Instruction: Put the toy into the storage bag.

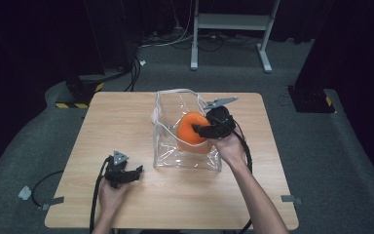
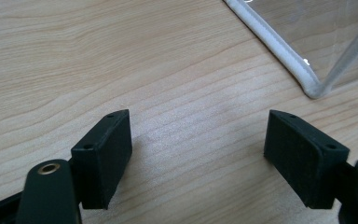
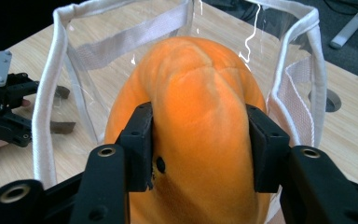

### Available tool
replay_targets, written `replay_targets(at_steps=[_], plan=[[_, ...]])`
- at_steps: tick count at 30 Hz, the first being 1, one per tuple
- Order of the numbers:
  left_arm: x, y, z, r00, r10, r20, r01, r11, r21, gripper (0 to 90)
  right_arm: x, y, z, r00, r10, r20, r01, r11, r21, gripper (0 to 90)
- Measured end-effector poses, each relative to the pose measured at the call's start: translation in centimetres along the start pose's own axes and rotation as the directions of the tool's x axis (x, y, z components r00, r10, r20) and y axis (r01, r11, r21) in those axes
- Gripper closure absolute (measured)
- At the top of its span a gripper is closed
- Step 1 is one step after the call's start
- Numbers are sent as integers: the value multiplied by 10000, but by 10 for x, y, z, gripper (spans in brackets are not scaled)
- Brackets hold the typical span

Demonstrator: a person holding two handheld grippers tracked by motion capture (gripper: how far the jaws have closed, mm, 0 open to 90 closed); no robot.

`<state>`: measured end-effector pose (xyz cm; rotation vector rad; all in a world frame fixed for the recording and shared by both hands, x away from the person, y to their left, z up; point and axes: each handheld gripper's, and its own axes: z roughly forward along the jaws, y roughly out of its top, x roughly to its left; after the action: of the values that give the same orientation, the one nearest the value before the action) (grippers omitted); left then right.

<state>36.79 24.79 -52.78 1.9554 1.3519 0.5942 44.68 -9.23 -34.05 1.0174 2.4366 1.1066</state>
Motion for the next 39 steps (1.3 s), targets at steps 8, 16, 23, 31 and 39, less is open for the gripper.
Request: replay_targets(at_steps=[8, 16, 23, 31, 39], plan=[[0, 0, 0, 10000, 2, 0, -2, 10000, 2, 233, 0, -3, 0, 10000, -5, -6, 5, 9998, 204, 448], [0, 0, 0, 10000, -15, 0, 15, 10000, -13, 232, -1, -7, 1, 10000, 44, -39, -43, 9994, 341, 421], [0, 0, 0, 10000, 43, -3, -43, 10000, 32, 232, -2, -9, 1, 9998, 105, -151, -99, 9991, 413, 385], [0, 0, 0, 10000, 46, -11, -46, 10000, 25, 232, -4, -11, -2, 9997, 121, -226, -115, 9996, 252, 403], [0, 0, 0, 10000, 1, -11, -1, 10000, 2, 232, -10, -16, -12, 9991, 264, -342, -272, 9993, -249, 417]])
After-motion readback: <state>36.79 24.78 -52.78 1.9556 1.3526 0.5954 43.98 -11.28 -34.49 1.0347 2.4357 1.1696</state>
